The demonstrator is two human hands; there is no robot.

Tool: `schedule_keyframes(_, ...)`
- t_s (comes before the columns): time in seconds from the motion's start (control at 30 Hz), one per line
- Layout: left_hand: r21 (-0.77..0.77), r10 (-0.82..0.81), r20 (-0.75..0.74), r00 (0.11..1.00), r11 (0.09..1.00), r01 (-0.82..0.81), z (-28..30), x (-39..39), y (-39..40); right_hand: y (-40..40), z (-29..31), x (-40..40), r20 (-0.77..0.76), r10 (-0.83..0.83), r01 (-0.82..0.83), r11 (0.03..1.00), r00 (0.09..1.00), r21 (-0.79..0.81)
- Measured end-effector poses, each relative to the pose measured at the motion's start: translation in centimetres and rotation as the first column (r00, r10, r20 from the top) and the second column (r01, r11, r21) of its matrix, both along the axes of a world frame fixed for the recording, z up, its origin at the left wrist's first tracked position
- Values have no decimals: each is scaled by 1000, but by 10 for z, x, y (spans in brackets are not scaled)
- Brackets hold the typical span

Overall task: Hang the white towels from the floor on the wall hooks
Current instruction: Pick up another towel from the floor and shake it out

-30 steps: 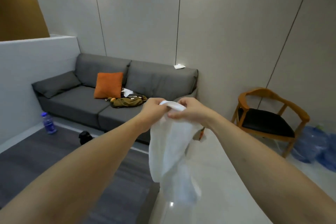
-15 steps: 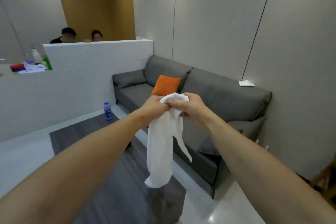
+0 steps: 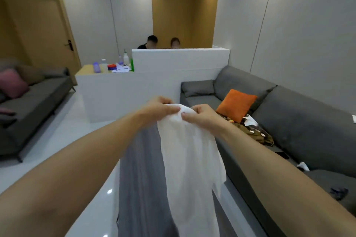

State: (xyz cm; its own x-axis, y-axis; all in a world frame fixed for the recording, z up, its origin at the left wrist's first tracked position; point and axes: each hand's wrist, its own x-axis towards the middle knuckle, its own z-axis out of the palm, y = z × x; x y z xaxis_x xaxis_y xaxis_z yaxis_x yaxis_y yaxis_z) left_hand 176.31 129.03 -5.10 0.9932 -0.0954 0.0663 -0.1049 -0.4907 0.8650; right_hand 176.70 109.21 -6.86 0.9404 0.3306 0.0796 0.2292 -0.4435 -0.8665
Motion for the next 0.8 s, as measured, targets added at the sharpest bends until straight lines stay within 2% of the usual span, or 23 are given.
schedule_keyframes(0.1,113,110,30,993,987,-113,-8,15,49,15,-8,29,-33,112,-117,968,993,-220)
schedule_keyframes(0.23,99,281,67,957,953,-287,-31,45,111,35,-28,80,-46,135,-141,870,990,-472)
schedule_keyframes(0.33,88,386,51,921,917,-389,-56,80,161,58,-49,130,-53,110,-120,816,993,-566)
schedule_keyframes(0.43,136,455,39,890,880,-455,-77,123,202,89,-65,184,-43,89,-97,792,995,-603)
schedule_keyframes(0.57,222,504,86,859,831,-510,-83,194,246,139,-71,265,71,24,24,793,997,-609)
schedule_keyframes(0.8,253,557,268,786,747,-615,-27,287,294,193,-20,362,323,-166,304,844,932,-443)
